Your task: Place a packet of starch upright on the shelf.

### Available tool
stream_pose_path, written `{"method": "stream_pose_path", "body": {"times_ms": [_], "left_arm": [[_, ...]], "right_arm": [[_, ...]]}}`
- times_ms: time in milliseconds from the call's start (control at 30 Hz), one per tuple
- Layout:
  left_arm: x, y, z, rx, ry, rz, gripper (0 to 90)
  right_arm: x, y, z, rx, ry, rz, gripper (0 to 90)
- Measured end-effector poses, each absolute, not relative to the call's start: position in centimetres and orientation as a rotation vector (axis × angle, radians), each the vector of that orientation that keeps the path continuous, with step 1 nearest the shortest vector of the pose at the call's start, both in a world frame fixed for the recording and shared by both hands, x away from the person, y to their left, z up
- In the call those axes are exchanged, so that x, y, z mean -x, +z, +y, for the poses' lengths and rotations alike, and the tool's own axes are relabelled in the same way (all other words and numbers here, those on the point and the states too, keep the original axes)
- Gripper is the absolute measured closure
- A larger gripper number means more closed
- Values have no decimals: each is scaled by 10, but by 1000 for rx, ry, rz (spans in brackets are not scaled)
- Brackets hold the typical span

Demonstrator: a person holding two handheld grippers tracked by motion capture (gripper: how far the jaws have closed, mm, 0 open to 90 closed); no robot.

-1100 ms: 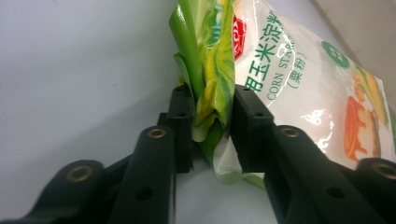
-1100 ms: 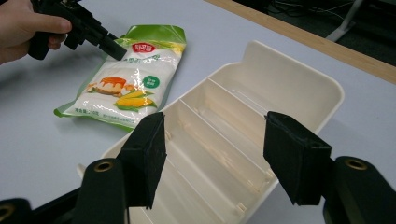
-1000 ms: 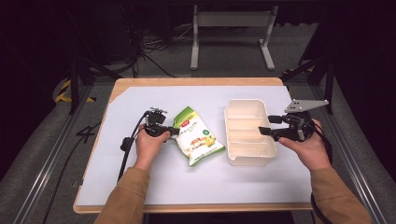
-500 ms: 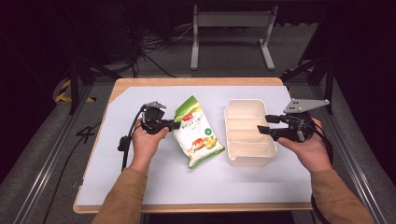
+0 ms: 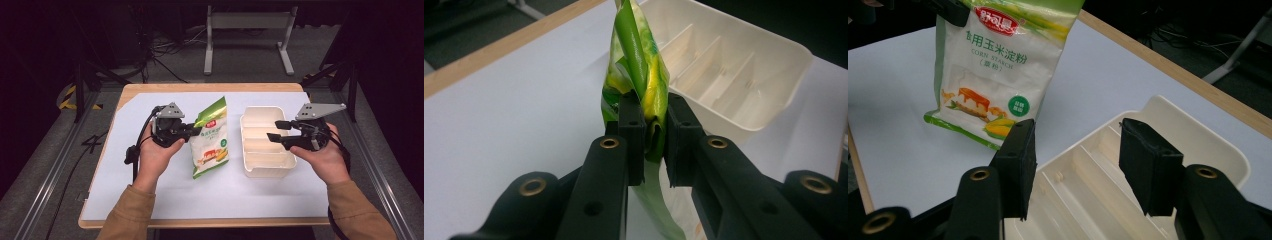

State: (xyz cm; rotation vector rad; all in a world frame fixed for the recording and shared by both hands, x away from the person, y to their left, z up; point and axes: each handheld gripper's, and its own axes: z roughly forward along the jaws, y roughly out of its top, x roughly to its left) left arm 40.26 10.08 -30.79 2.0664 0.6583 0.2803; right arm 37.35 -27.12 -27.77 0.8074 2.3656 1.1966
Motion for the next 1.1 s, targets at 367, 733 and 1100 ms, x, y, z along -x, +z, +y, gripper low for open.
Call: {"method": "stream_pose_path", "body": {"times_ms": [367, 733, 1100], "left_arm": [[-372, -281, 92, -2125, 272, 408, 811], [-355, -270, 90, -2121, 241, 267, 812], [-351, -268, 91, -2098, 211, 181, 812]], "right_arm": [[-375, -268, -249, -699, 1254, 2432, 452], [-382, -272, -223, -598, 1333, 2543, 389], [-388, -281, -206, -511, 1483, 2643, 389]]}}
